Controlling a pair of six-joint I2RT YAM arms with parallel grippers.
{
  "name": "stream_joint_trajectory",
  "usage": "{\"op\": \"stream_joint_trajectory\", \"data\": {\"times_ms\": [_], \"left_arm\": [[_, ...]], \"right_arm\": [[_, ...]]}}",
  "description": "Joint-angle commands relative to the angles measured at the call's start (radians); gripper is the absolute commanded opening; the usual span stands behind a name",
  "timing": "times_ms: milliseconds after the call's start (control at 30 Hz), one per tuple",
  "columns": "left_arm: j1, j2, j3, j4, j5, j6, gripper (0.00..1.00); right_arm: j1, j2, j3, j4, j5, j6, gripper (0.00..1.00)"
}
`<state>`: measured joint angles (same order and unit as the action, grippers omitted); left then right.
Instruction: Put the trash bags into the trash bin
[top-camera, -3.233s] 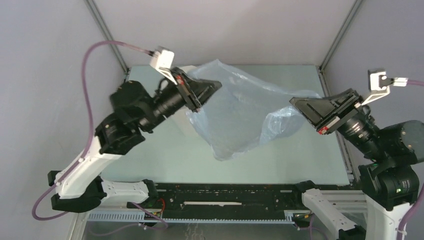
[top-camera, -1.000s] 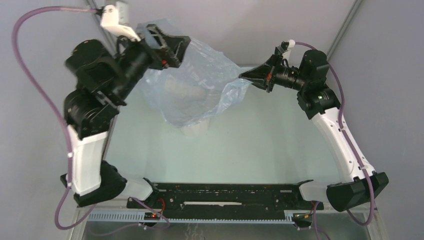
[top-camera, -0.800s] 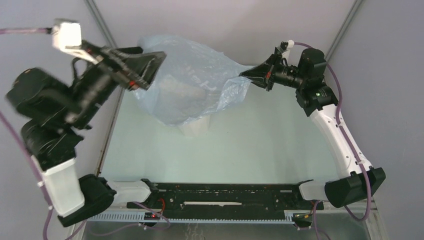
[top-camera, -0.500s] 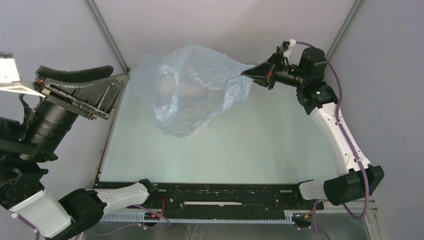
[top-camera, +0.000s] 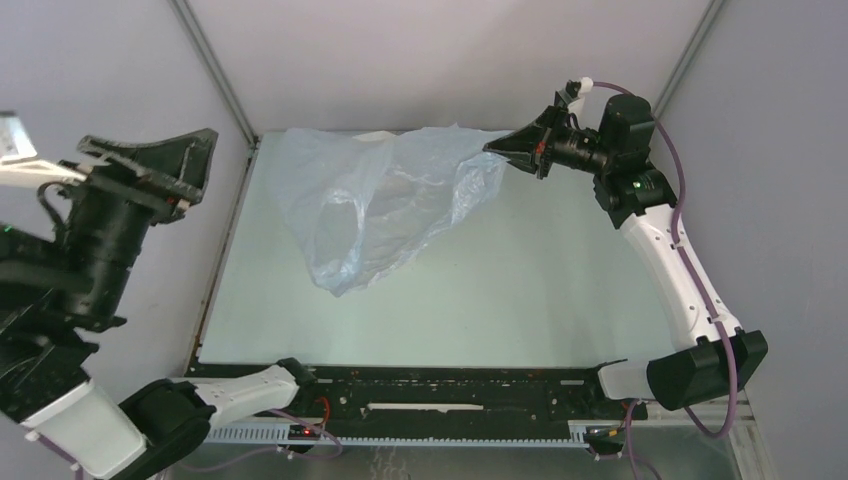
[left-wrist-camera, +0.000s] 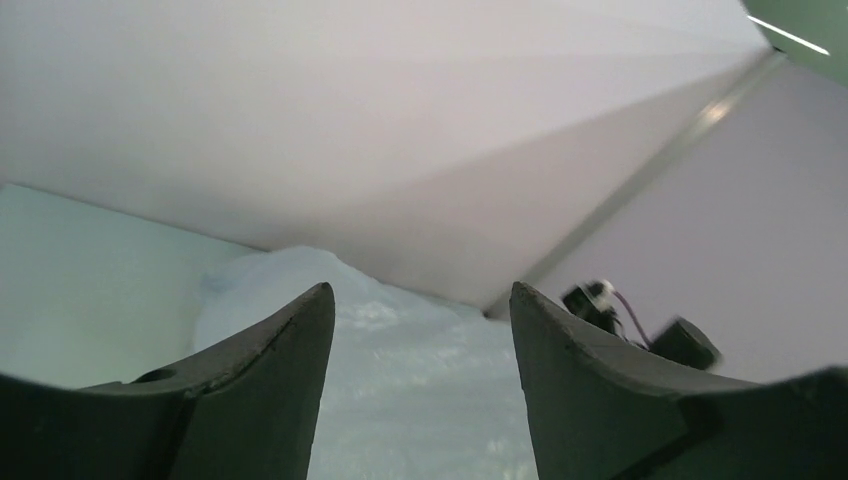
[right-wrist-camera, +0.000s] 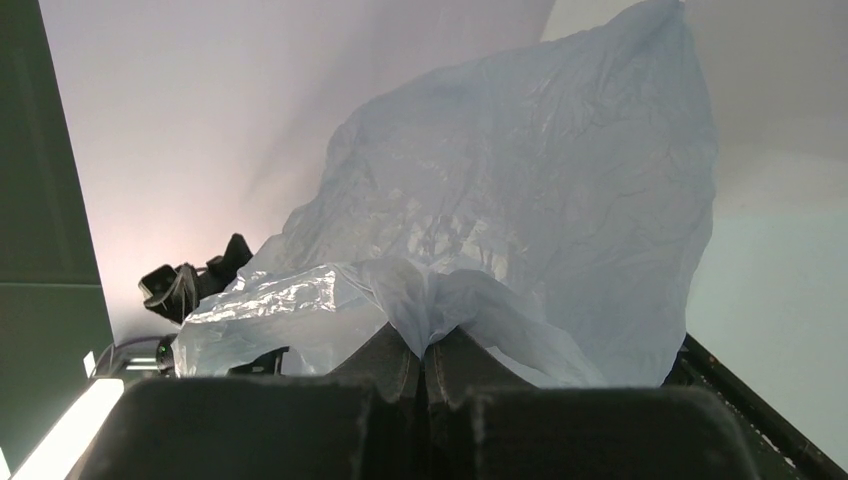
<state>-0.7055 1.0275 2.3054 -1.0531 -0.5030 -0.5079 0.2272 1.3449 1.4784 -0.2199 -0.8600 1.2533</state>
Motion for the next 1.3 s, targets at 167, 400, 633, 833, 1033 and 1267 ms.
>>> {"op": "stream_joint_trajectory", "data": {"times_ms": [167,400,633,833,1033,1267], "left_arm": [[0.261,0.191,-0.112,-0.179,0.165,-0.188,0.91],[0.348,-0.057,-0.755,0.336,0.533,-0.327,0.97],[0.360,0.190,-0.708,0.503,0.650,-0.314,0.74],[0.377,0.410,-0.545,0.399,0.606,-0.254,0.50],[0.402,0.536,-0.498,0.363,0.619,-0.213,0.23],[0.414,0.527,-0.729,0.483,0.649,-0.190,0.06]], "right_arm": [[-0.009,-0.051,0.008,-0.004,-0.022,-0.027,0.00],[-0.009,-0.047,0.008,0.010,-0.021,-0.004,0.00],[-0.003,-0.062,-0.016,-0.027,-0.005,-0.030,0.00],[0.044,-0.045,-0.010,-0.028,0.016,-0.056,0.00],[0.139,0.028,0.086,-0.054,0.049,-0.114,0.00],[0.232,0.153,0.250,-0.053,0.091,-0.157,0.00]]}}
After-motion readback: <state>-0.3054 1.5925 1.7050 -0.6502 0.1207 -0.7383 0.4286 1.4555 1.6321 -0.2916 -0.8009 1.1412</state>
